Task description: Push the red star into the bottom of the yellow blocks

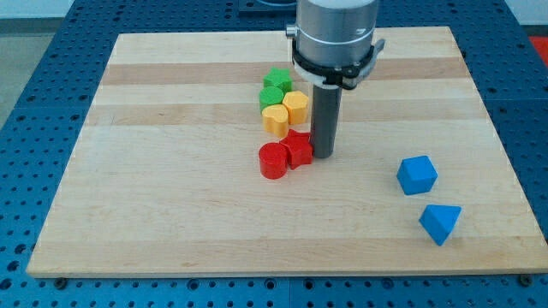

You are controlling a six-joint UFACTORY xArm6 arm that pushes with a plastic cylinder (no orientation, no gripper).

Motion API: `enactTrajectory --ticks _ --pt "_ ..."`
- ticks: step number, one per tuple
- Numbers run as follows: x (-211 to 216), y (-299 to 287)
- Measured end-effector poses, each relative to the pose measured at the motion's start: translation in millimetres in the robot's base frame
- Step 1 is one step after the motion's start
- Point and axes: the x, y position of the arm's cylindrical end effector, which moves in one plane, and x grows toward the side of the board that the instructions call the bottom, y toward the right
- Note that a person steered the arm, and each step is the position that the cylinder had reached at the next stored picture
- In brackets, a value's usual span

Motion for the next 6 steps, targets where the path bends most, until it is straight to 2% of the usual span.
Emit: enactTrajectory --ticks 1,2,3,5,6 --pt "52 8" --pt "61 -24" --pt "58 -30" --pt "-13 -32" --pt "-13 -32"
